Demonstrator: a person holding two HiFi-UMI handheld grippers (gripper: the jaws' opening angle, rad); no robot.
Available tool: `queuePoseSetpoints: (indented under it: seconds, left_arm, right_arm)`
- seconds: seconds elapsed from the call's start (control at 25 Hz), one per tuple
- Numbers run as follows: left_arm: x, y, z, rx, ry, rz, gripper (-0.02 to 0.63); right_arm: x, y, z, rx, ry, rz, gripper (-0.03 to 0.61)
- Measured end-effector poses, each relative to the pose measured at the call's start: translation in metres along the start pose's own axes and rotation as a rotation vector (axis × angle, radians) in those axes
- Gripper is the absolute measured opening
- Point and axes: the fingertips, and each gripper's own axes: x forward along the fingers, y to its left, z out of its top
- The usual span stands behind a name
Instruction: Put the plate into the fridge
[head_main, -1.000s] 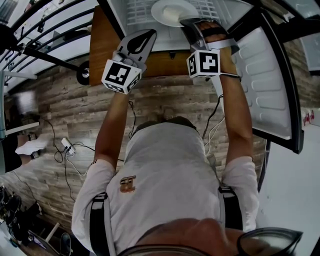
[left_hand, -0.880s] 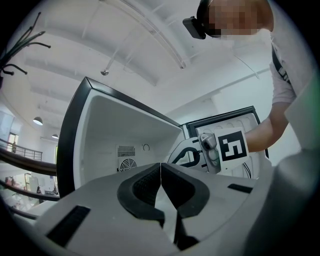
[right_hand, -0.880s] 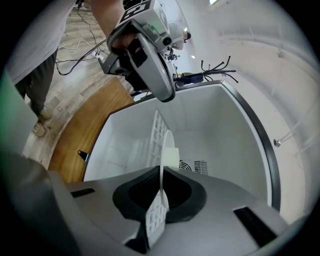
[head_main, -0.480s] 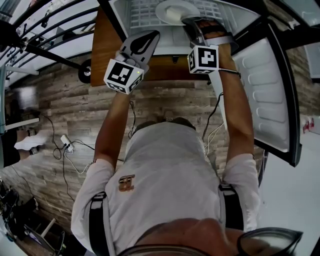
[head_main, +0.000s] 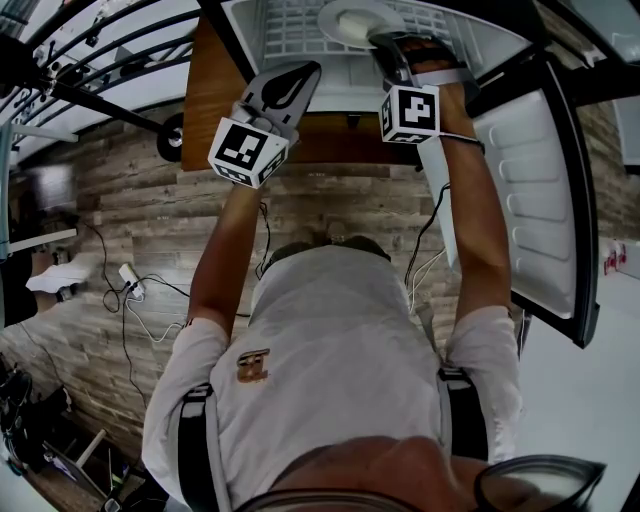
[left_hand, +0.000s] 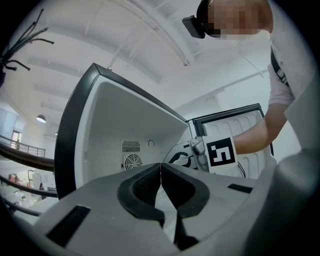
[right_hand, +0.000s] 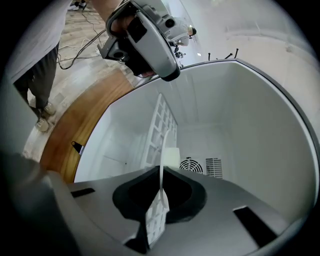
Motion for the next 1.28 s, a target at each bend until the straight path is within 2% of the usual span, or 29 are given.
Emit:
queuePoseSetpoints:
  seconds: [0.4,0.64,0.88,1.0,1.12,1.28]
  left_arm:
    - [-0.001,0.002,-0.005,-0.009,0.010,0.005,0.018]
    - [-0.002,0.003,-0.010,-0.018,0.017,0.004,0.018]
    - [-0.003,0.003,-0.010,-0.019,0.018,0.000,0.018]
    - [-0.004,0.004,-0.010,-0.020,0.018,0.001,0.018]
    - [-0.006,0.006,-0.011,-0.021,0.019,0.003,0.020]
    - [-0.008,0.005,-0.011,-0.023,0.022,0.003,0.018]
  right_arm:
    - [0.006,-0.005,-0.001,-0.002,-0.015,0.010,0.041]
    - [0.004,-0.008,0.003,0.063,-0.047,0.034,0.041]
    - [0.004,-0.002,0.008,0.115,-0.066,0.100,0.042]
    - [0.003,-0.003,0.010,0.131,-0.071,0.103,0.059]
    - [0.002,-0.007,0.012,0.141,-0.079,0.093,0.107]
    - [0.000,-0.008,0.014,0.130,-0.082,0.077,0.115]
